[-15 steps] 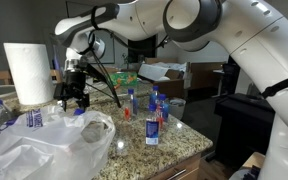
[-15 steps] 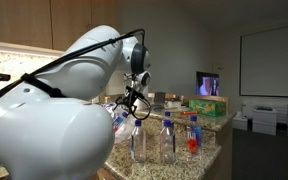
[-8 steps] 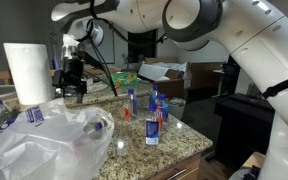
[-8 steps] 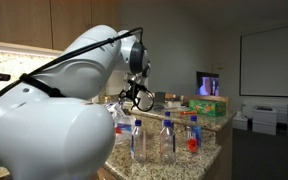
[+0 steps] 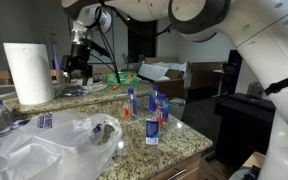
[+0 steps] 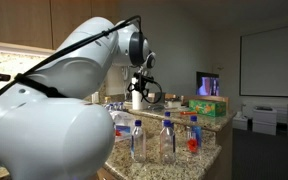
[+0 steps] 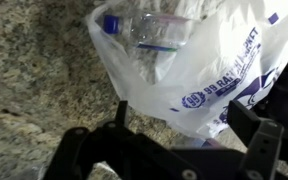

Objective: Put the bottles on the counter in the plastic bag

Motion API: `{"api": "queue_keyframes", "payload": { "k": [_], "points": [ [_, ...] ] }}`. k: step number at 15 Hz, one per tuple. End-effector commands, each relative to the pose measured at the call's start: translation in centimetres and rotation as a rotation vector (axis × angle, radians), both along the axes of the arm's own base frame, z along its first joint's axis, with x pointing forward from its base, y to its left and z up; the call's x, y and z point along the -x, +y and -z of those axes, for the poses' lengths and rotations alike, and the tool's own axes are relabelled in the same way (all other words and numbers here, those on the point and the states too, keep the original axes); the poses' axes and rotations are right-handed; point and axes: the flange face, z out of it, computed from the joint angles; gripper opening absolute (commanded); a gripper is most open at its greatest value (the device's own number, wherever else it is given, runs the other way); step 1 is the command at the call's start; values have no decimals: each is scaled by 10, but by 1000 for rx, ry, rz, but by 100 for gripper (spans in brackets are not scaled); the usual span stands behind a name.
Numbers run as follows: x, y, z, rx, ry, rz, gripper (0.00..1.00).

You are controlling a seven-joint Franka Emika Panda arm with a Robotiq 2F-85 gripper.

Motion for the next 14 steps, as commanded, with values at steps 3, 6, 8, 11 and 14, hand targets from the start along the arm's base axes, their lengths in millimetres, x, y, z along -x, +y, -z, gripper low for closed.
{"api": "queue_keyframes", "payload": {
  "k": [3, 6, 8, 11, 14],
  "points": [
    [-2, -89, -27, 108, -189, 198, 100],
    [4, -135, -25, 214, -241, 295, 100],
    [21, -150, -18, 289, -213, 333, 100],
    [51, -164, -2, 371, -165, 386, 100],
    [71, -185, 13, 361, -148, 545, 100]
  ]
}}
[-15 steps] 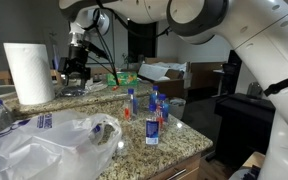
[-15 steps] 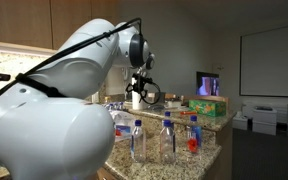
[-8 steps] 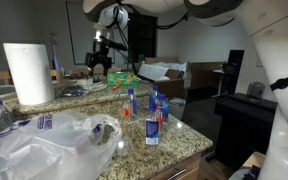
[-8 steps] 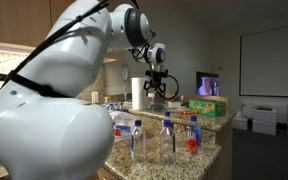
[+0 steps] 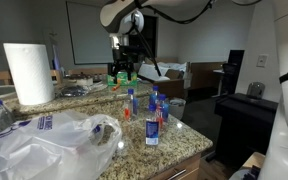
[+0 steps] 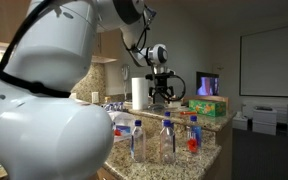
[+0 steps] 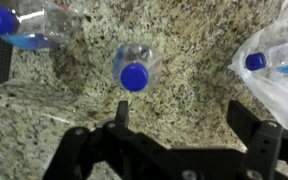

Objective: Put the bottles on the counter in the plastic bag

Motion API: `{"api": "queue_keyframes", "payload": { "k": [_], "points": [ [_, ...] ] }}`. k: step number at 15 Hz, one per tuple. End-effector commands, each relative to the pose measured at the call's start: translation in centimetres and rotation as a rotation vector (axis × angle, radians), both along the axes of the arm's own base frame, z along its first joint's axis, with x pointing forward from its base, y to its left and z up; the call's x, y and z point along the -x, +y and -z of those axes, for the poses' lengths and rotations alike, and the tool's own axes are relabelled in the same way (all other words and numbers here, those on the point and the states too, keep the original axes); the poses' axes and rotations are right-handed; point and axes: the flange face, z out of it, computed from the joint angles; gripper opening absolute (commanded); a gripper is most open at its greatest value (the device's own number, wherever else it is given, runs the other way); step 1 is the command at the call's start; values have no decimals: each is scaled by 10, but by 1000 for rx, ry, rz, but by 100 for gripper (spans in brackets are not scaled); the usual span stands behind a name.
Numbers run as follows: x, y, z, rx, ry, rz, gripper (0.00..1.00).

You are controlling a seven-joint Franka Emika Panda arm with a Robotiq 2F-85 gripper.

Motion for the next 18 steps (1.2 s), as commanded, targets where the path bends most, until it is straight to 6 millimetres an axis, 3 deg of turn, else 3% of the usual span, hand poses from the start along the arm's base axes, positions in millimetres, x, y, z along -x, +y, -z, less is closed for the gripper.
{"api": "queue_keyframes", "payload": {
  "k": [1, 5, 7, 11, 18],
  "points": [
    [36, -29, 11, -31, -33, 179, 100],
    [44, -64, 25, -95, -102, 334, 100],
    [45, -72, 37, -116, -101, 355, 100],
    [46, -71, 53, -166, -101, 374, 100],
    [35, -53, 46, -139, -153, 349, 100]
  ]
}}
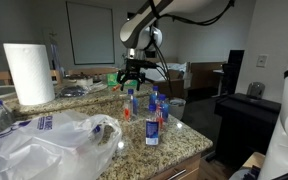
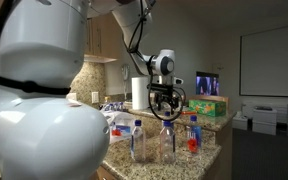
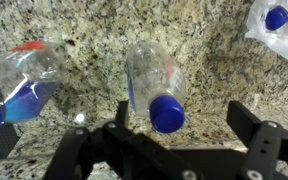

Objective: Put the bottles on the counter in the plastic bag

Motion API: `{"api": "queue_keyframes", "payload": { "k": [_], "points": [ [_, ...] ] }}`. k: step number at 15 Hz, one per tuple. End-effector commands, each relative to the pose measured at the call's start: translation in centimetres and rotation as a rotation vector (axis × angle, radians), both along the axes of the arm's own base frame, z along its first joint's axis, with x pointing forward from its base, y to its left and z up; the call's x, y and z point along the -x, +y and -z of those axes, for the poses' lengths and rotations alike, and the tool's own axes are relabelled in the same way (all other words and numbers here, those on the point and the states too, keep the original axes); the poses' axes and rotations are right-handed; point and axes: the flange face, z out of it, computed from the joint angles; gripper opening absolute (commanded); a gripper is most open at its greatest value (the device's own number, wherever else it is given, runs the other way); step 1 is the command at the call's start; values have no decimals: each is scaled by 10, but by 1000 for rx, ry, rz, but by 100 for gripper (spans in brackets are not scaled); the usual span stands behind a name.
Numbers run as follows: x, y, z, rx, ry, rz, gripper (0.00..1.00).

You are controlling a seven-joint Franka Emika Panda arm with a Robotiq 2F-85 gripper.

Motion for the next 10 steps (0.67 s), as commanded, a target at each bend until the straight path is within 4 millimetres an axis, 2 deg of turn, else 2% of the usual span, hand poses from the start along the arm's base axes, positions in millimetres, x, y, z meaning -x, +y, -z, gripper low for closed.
{"api": "queue_keyframes", "payload": {
  "k": [1, 2, 3, 4, 6, 10],
  "points": [
    [-1, 3, -2, 28, 0, 13, 100],
    [-2, 4, 0, 33, 6, 7, 100],
    [-2, 5, 1, 37, 7, 2, 94],
    [-3, 6, 2, 41, 8, -1, 73],
    [-4, 7, 3, 49, 4, -6, 69],
    [-7, 9, 5, 69, 2, -18, 42]
  ]
}}
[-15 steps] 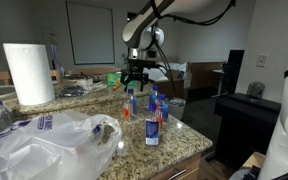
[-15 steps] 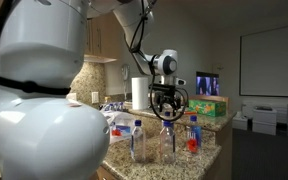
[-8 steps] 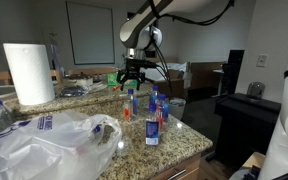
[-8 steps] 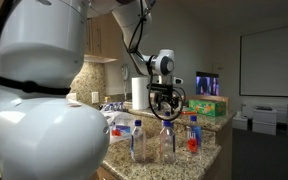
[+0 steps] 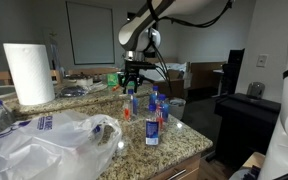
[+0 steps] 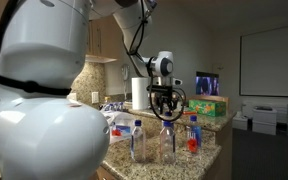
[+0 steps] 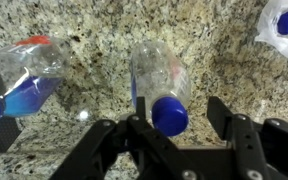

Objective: Put the bottles on the counter in the plastic bag

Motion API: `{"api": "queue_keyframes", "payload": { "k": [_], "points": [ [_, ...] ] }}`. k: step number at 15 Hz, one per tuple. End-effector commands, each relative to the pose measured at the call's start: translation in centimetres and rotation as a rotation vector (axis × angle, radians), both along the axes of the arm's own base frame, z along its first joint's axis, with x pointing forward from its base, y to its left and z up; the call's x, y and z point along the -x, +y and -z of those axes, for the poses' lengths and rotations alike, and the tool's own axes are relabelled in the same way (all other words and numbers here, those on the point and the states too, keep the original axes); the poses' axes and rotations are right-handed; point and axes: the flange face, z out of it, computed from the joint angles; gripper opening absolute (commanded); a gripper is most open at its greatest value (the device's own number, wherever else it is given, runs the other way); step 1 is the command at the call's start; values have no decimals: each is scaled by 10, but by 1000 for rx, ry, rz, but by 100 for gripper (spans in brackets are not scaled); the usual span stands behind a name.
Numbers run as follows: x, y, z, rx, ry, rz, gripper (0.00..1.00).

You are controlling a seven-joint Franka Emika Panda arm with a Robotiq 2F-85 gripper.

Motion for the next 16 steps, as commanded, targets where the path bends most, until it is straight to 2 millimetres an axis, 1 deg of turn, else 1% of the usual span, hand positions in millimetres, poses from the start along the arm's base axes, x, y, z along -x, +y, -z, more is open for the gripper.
{"api": "queue_keyframes", "payload": {
  "k": [1, 5, 8, 10, 13, 16],
  "points": [
    [-4, 4, -3, 31, -3, 13, 35],
    [-4, 1, -6, 47, -8, 23, 9],
    [-4, 1, -6, 53, -5, 26, 9],
    [-3, 0, -10, 50, -8, 22, 9],
    [3, -6, -28, 49, -35, 19, 9],
    [12, 0, -55, 21, -71, -27, 9]
  ]
}}
